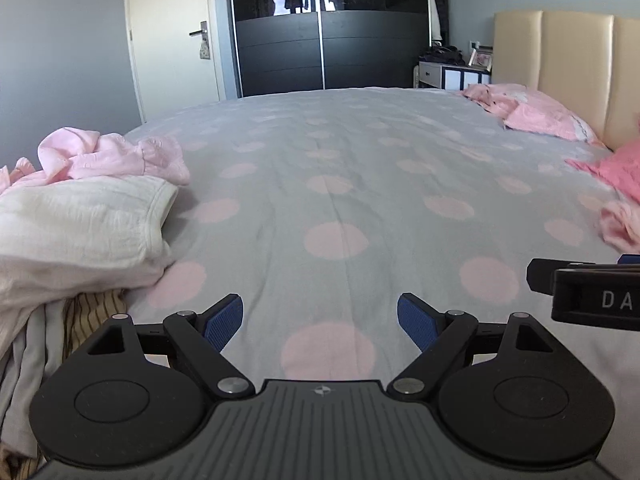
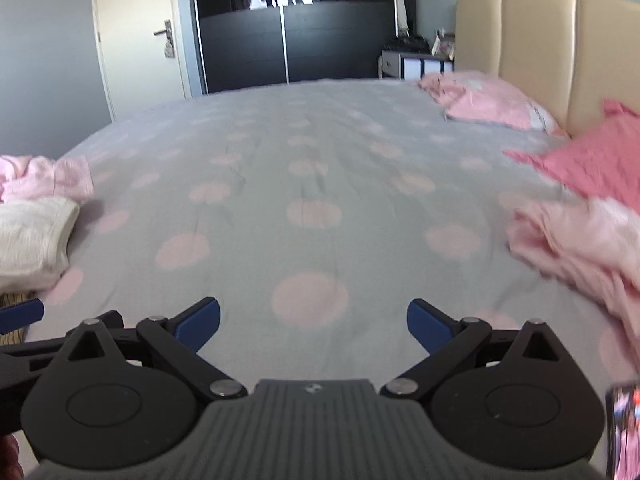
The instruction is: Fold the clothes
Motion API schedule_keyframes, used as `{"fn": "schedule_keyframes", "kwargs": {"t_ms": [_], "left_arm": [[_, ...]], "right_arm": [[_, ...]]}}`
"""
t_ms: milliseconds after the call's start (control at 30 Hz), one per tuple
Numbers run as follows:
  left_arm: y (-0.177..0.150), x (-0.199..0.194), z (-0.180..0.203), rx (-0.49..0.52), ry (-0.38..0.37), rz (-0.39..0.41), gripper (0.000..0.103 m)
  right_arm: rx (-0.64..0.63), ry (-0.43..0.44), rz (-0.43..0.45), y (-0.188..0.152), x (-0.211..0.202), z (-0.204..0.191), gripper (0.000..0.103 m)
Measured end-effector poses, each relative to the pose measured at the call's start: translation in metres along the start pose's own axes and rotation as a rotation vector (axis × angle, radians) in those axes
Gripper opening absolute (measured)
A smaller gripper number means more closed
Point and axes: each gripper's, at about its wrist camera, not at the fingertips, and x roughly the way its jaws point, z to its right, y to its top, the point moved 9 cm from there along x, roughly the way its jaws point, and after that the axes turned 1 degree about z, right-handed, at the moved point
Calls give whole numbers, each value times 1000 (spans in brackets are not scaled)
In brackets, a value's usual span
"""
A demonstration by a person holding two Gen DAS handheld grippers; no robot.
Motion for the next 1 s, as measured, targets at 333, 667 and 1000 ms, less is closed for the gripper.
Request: {"fn": "schedule_keyframes", "kwargs": {"t_ms": [333, 667, 1000], "left_arm": [[2, -23, 1, 10, 19, 30, 85], [2, -96, -5, 8, 47, 145, 85], [8, -137, -5, -22, 28, 185, 85]], "right_arm": [[33, -1, 28, -8, -28, 4, 101], [10, 6, 136, -15, -102, -1, 101], [-22, 55, 214, -17, -160, -13, 101]]}}
